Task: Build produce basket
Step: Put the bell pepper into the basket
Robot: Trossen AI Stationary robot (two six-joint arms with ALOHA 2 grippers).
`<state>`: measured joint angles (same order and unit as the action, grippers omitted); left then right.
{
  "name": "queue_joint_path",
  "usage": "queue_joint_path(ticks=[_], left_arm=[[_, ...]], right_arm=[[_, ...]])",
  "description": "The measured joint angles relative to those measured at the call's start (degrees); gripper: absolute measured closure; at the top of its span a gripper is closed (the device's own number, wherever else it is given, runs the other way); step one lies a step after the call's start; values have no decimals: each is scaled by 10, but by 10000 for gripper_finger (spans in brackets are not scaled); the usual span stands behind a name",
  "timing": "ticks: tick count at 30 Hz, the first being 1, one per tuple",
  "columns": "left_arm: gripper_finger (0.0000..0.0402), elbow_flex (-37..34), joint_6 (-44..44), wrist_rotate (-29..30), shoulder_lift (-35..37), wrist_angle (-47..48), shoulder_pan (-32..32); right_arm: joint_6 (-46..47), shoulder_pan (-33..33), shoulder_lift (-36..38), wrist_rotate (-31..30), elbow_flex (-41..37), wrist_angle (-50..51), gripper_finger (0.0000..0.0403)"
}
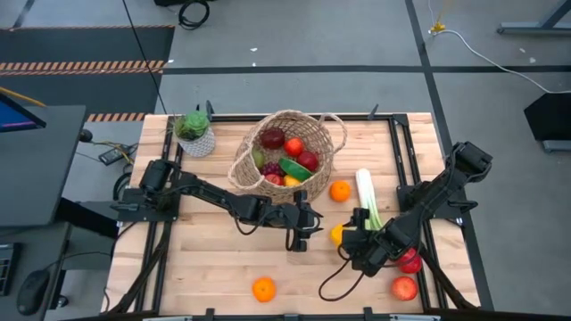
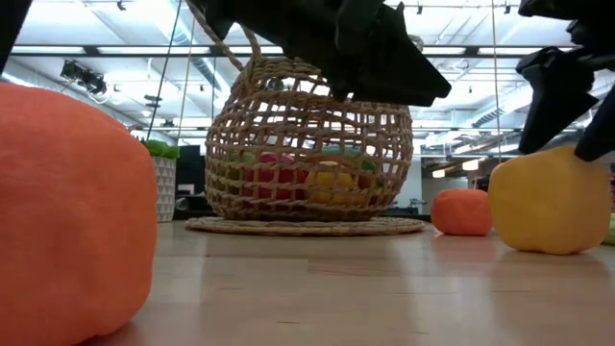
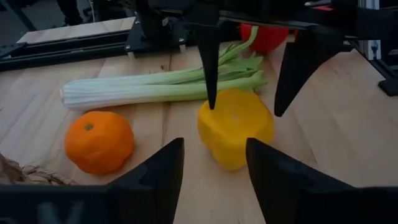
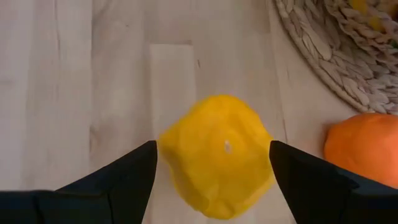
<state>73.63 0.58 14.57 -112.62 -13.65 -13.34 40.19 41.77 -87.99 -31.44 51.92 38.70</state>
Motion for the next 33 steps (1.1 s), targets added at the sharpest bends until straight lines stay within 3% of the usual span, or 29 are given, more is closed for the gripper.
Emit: queue_joint_path(ticks=[12,24,28,33], left_arm=[[219,0,-4,2,0,0,-9],[222,0,-16,1,0,6,-12],[219,0,-18,1,0,12,-11],[224,0,-19,1,0,13,-12]], right_arm=[[3,-33,3,-18,-77,-68,84],[1,-33,1,-19,-81,-125,88],[1,-28,0,-11,-81,-141,115],[1,-25,0,-11,-81,-149,184]])
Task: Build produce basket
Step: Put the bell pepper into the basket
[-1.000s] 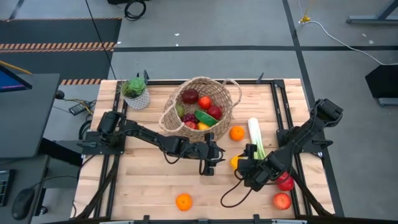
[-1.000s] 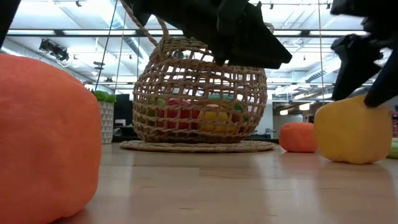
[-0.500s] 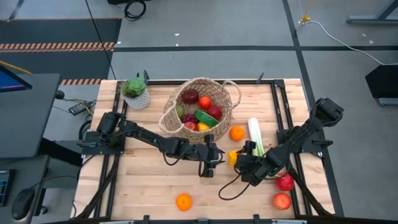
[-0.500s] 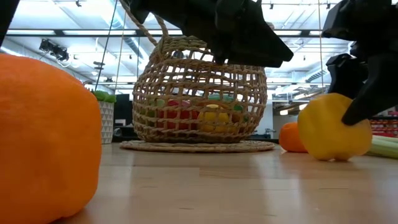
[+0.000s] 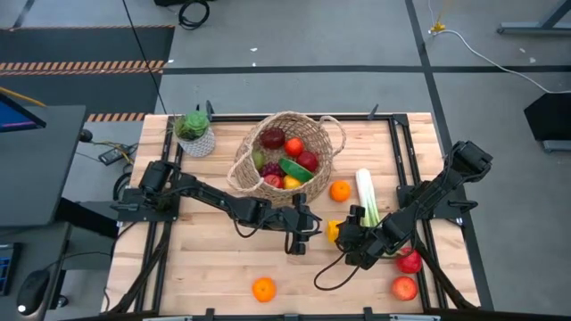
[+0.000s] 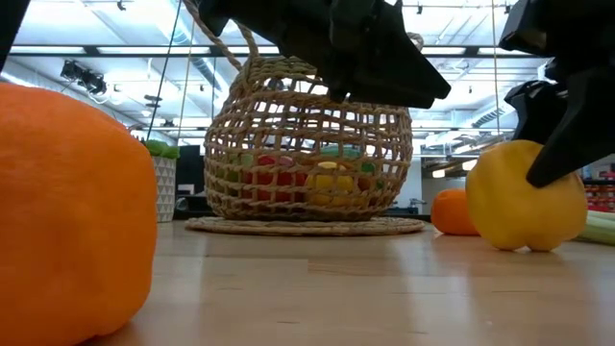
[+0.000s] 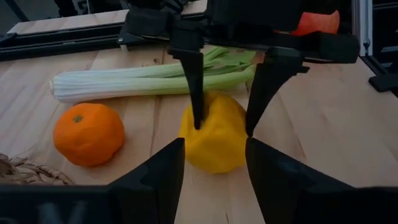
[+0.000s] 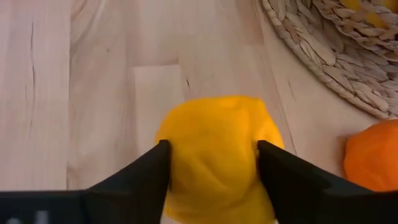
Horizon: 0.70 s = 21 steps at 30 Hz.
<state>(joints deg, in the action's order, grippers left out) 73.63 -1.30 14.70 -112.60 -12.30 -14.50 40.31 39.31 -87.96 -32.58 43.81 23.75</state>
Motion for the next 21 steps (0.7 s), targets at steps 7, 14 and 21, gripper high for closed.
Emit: queue_joint_path(ticks=[7,14,21], left_arm=[[222,0,0,0,0,2,0],[227,0,0,0,1,2,0],[224,0,2,0,1,-2,-2]], right_arm=[[-3,0,0,-1,0,-1,205],[-34,1,-3,18,39,37,211],[-68,10,-3,1,153,159,212]])
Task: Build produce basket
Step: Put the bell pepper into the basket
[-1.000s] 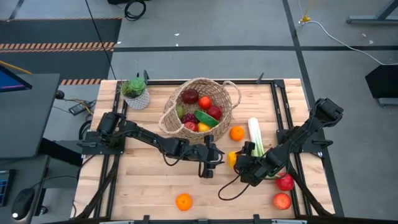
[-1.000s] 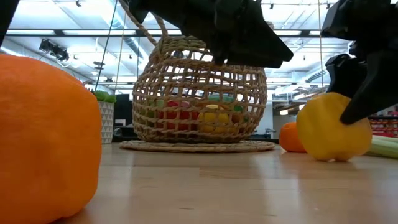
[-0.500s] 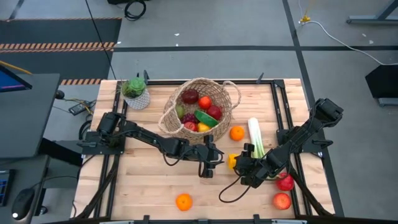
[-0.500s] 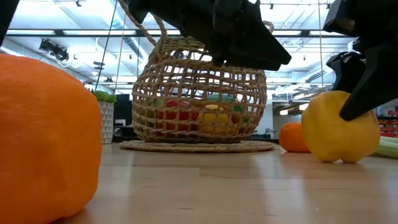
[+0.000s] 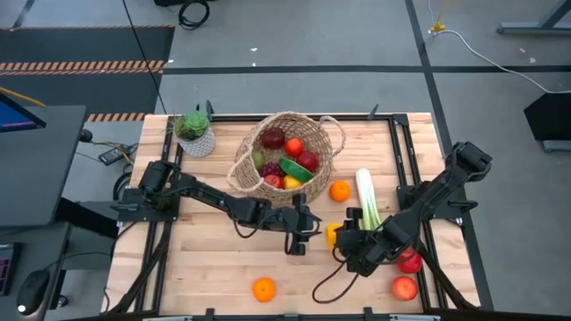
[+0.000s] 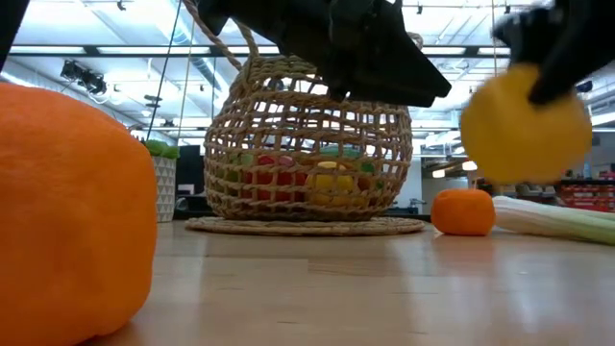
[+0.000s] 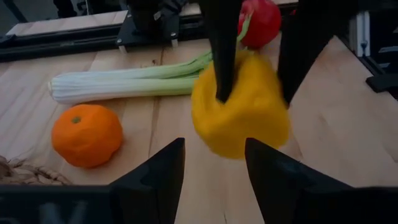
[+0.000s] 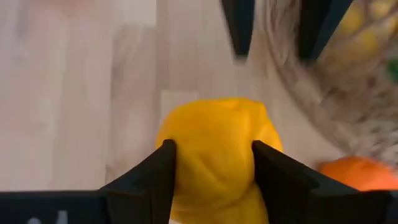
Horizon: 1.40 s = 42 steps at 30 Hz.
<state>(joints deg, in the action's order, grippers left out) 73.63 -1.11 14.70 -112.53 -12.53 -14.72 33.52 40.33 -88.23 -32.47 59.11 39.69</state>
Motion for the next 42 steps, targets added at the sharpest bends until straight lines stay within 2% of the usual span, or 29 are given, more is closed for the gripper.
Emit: queue_joint_path(ticks=[7,12,16,23,26,30,36,39,42], left_arm=[[228,0,14,2,10,-31,-11],[226,0,51,7,25,-37,-29],[229,1,85,30,38,-42,-46],[228,0,135,86,64,-37,-77],[229,0,152,112,78,-35,-94],[229,0,153,156,108,-6,-117],[229,0,140,280,154,63,-155],[230,0,122,336,171,102,-174],[233,0,112,358,184,126,-189]], right_arm=[[-69,5,1,-53,149,145,212],[-143,-6,2,-144,243,212,213],[-217,-32,2,-197,294,228,213],[-331,-123,2,-200,318,209,211],[-373,-170,2,-174,318,190,211],[-423,-234,2,-90,318,126,211],[-467,-323,2,47,318,34,210],[-472,-358,2,63,318,21,210],[-464,-391,2,87,318,27,209]])
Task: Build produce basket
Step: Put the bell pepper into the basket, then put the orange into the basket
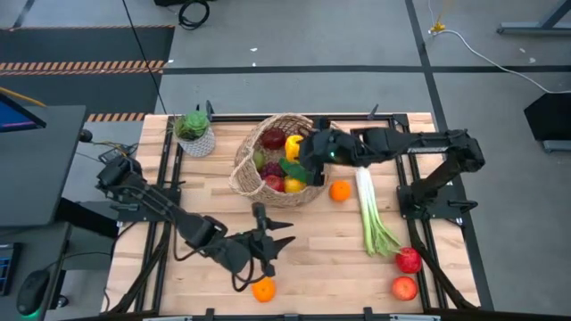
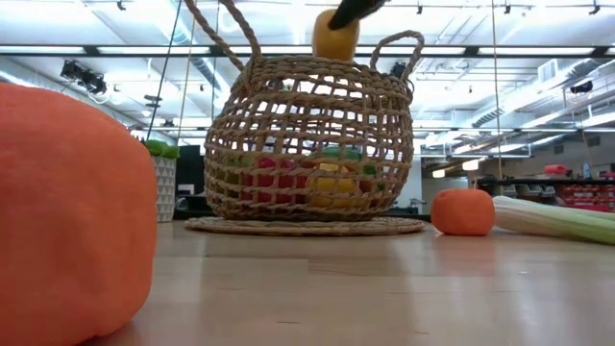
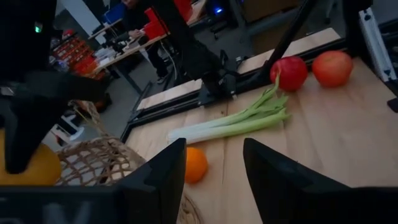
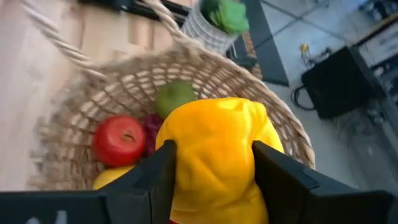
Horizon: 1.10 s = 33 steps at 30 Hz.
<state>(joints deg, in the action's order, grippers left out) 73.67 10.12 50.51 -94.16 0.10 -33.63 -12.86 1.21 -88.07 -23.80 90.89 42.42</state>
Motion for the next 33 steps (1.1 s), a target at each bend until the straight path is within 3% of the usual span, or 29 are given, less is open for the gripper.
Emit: queue_joint_path(ticks=[5,16,25,29,33], left_arm=[[239,0,-5,22,5,12,-11],[241,0,-20,39,5,42,-6],[241,0,-20,50,5,46,-6],[241,0,-20,50,5,48,-6],[241,0,-20,64,5,49,-8]], right_arm=[[41,-34,0,99,-15,-17,188],[22,-40,-1,93,-84,-40,82],[44,20,34,85,-85,-16,81],[102,58,58,89,-84,5,84],[204,91,71,93,-84,102,85]])
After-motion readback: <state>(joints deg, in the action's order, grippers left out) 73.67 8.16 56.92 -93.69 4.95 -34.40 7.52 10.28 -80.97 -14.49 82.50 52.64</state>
